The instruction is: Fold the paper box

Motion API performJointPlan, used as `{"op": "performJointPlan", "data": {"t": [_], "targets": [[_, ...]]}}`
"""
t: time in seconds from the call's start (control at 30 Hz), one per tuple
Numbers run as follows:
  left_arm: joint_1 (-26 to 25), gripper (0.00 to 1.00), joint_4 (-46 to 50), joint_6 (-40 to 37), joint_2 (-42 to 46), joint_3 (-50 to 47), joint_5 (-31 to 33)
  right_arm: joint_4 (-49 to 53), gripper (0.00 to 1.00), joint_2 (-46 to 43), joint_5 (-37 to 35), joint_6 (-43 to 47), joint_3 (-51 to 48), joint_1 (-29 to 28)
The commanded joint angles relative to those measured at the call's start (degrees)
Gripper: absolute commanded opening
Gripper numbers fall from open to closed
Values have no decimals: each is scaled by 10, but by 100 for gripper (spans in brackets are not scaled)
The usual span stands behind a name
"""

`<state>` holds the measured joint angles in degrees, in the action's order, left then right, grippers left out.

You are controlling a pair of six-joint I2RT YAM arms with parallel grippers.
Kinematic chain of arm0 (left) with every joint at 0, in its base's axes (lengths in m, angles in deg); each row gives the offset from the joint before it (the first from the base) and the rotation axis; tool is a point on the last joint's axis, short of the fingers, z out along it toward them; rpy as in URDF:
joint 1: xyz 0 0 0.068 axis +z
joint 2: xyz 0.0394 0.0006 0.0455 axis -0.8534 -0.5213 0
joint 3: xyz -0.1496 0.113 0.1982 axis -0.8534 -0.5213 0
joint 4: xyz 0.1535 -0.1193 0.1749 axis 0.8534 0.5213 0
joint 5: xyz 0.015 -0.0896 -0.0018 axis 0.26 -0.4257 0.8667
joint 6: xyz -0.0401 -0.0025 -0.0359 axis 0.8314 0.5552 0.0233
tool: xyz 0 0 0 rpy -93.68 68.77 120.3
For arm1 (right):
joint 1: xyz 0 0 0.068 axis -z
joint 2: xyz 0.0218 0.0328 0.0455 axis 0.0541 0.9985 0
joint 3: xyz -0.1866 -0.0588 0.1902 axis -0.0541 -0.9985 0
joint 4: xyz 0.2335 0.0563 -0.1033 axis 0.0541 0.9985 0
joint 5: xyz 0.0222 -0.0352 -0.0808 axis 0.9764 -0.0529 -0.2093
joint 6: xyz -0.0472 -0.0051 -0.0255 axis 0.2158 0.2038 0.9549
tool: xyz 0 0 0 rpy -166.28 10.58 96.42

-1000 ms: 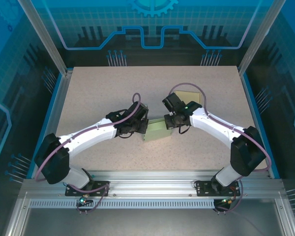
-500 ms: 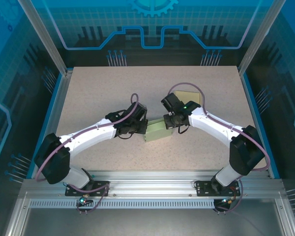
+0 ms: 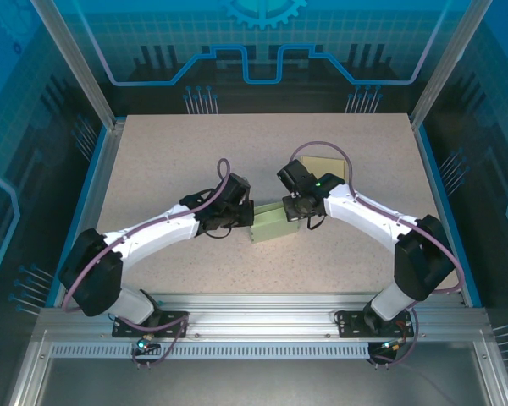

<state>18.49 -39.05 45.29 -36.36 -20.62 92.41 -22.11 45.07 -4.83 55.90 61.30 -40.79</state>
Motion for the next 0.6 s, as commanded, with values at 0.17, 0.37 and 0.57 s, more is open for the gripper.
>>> {"op": "performJointPlan", "data": {"t": [0.17, 0.37, 0.57], "targets": [[-16, 4, -78, 15, -12, -32, -49, -2, 3, 22, 73, 5, -9, -28], [-32, 3, -66, 8, -32, -33, -27, -2, 3, 23, 72, 2, -6, -28], [-37, 1, -28, -1, -29, -26, 14, 2, 3, 18, 60, -2, -9, -28]]}}
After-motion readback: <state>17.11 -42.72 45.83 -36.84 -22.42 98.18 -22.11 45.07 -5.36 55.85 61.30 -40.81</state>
